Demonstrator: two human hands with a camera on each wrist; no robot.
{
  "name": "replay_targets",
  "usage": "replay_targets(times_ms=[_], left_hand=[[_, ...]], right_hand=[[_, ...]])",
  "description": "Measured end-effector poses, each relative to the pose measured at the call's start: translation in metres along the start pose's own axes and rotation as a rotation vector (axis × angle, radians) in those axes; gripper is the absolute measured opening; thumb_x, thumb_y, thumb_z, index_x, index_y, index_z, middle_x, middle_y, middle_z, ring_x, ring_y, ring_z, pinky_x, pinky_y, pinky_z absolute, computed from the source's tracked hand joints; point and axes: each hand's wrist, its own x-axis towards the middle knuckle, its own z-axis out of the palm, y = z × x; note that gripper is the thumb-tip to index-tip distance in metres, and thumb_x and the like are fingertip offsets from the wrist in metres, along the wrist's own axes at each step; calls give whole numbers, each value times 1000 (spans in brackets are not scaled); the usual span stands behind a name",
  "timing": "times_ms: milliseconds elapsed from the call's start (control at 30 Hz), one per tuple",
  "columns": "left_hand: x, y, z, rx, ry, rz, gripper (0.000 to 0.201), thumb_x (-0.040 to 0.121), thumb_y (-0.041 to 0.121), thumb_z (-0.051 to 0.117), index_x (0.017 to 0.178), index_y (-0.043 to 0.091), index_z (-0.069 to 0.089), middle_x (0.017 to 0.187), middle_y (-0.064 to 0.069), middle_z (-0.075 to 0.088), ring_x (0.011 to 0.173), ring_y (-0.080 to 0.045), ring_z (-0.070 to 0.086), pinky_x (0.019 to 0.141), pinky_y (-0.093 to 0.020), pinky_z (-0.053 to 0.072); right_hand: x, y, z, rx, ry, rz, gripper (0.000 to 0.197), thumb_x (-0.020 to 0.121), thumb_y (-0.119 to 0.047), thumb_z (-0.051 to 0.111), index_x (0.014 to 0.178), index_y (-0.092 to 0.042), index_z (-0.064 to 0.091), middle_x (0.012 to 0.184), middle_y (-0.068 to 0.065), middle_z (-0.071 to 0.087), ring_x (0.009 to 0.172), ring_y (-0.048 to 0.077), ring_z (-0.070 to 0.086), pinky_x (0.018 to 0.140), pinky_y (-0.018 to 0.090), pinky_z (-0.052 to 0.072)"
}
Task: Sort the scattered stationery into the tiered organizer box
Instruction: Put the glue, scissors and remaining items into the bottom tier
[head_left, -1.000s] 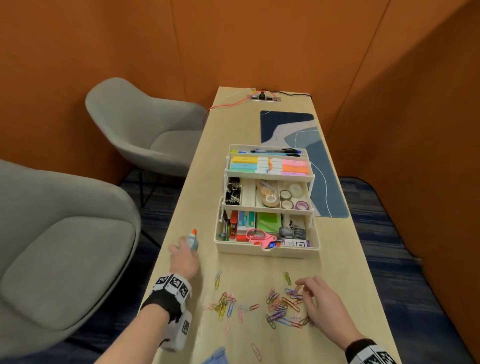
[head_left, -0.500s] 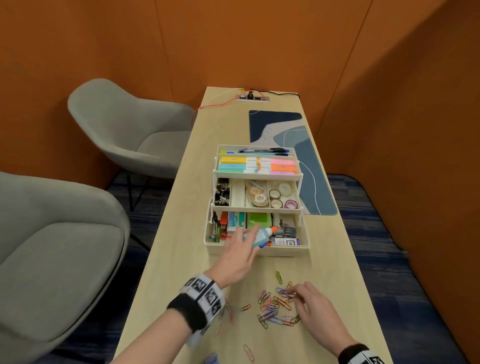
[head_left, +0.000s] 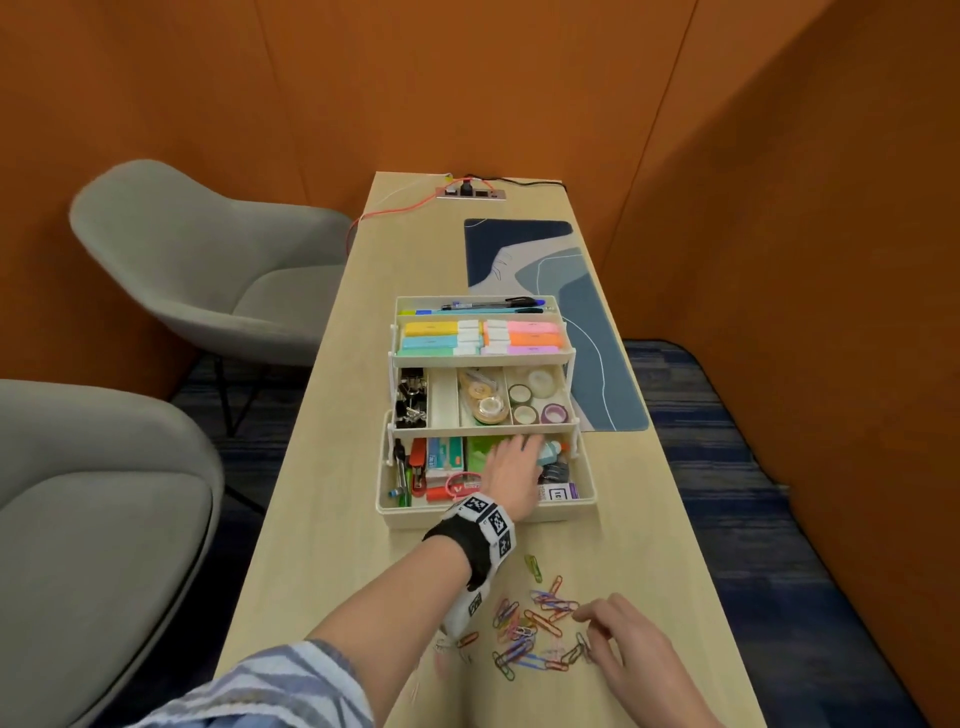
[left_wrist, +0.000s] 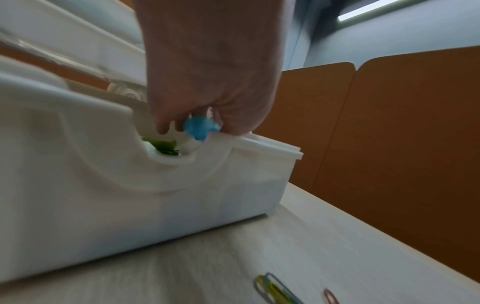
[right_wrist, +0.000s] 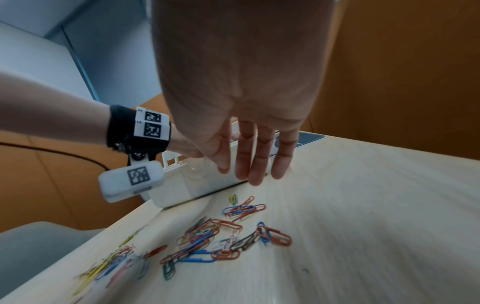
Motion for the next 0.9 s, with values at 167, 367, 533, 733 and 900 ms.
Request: replay_targets(times_ms=[167, 367, 533, 733, 900], left_hand=[[13, -9, -3, -35, -122, -90, 52, 91, 12, 53, 140, 23, 41, 136, -7, 50, 122, -29, 44, 107, -41, 34], [-10, -9, 7, 113, -222, 19, 55, 101, 43, 19, 150, 17, 22, 158, -7, 17, 146, -28, 10, 119, -48, 6], [-8, -3, -13, 63, -386, 13, 55, 102, 42, 15, 151, 17, 17, 159, -3, 9, 147, -26, 1, 119, -47, 1], [-49, -15, -55, -144, -50, 151, 31, 100, 26, 40, 126, 20, 56, 124, 0, 62, 111, -14, 58, 96, -34, 47], [-133, -68, -73, -209, 105, -9, 21, 98, 20, 46, 111, 19, 62, 107, 9, 63, 87, -1, 57, 77, -16, 45]], right_hand=[[4, -4, -4, 7, -9, -14, 19, 91, -18, 51, 103, -30, 61, 90, -12, 53, 83, 3, 56, 79, 20, 45], [7, -8, -11, 5, -17, -28, 21, 93, -16, 50, 102, -31, 60, 90, -16, 53, 84, 0, 55, 79, 17, 44], [7, -8, -14, -7, 14, 11, 21, 94, -15, 48, 105, -28, 61, 94, -10, 54, 88, 3, 55, 81, 21, 45], [1, 11, -5, -35, 30, 182, 35, 92, -10, 49, 126, -20, 52, 112, -1, 51, 105, 17, 56, 91, 26, 43], [-8, 13, 20, -63, -123, 196, 65, 88, -26, 58, 144, -12, 29, 124, 4, 34, 116, 18, 45, 102, 19, 30]])
